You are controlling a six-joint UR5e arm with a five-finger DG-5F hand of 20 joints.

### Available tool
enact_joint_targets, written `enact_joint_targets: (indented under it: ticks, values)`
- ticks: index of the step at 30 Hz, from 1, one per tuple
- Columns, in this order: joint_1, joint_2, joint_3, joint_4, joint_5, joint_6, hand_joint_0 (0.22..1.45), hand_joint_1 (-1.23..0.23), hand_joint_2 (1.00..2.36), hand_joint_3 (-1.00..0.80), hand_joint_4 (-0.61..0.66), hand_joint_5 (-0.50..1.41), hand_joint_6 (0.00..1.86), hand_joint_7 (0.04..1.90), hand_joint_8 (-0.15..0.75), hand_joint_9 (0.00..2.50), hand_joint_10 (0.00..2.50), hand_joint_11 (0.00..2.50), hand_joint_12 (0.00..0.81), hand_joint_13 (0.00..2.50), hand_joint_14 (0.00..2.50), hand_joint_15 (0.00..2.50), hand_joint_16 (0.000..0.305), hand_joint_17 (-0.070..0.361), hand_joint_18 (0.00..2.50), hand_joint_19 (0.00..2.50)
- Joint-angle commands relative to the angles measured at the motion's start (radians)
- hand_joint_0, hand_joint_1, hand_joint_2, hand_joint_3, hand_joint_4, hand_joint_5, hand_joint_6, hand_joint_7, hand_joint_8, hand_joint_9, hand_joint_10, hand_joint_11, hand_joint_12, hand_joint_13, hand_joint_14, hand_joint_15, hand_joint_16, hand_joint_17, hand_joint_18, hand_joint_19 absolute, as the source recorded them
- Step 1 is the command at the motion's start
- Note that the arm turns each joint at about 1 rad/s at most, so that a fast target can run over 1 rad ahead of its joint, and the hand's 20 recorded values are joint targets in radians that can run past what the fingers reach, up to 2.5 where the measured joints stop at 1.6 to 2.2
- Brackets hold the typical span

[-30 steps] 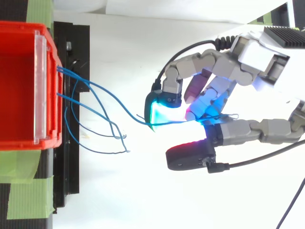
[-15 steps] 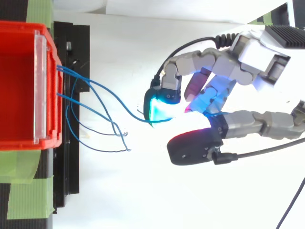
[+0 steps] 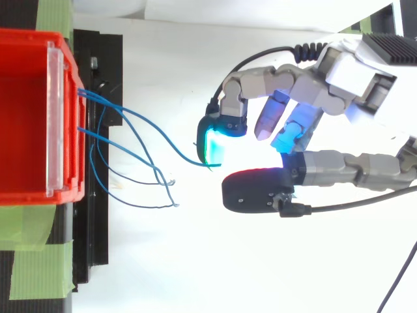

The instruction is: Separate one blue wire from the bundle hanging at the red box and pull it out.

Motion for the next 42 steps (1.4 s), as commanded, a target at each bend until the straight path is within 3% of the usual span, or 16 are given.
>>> enact_joint_targets:
  ticks: [1, 9, 25, 33, 42]
  values:
    - [0.0, 0.001, 0.0, -0.001, 0.0, 0.0, 0.65, -0.55, 1.03, -0.18, 0.19, -0.1, 0.56, 1.36, 0.374, 1.47, 0.03, 1.38, 0.324, 1.63, 0.01, 1.59, 0.049, 0.111, 0.89, 0.73]
    - [0.0, 0.0, 0.0, 0.0, 0.0, 0.0, 0.61, -0.53, 1.02, -0.31, 0.2, -0.11, 0.57, 1.36, 0.368, 1.42, 0.03, 1.35, 0.329, 1.62, 0.01, 1.58, 0.05, 0.113, 0.88, 0.74]
    - [0.003, 0.0, 0.0, 0.003, 0.009, 0.0, 0.62, -0.64, 1.02, -0.33, 0.19, -0.12, 0.6, 1.32, 0.354, 1.39, 0.02, 1.36, 0.332, 1.58, 0.01, 1.57, 0.049, 0.111, 0.87, 0.73]
    - [0.005, 0.0, 0.0, 0.003, 0.011, 0.0, 0.59, -0.52, 1.01, -0.38, 0.2, -0.13, 0.61, 1.3, 0.359, 1.38, 0.02, 1.36, 0.341, 1.58, 0.01, 1.55, 0.051, 0.115, 0.86, 0.75]
    - [0.005, 0.0, 0.0, 0.003, 0.011, 0.0, 0.55, -0.54, 1.0, -0.5, 0.21, -0.13, 0.6, 1.3, 0.368, 1.36, 0.02, 1.34, 0.344, 1.57, 0.01, 1.53, 0.053, 0.119, 0.86, 0.73]
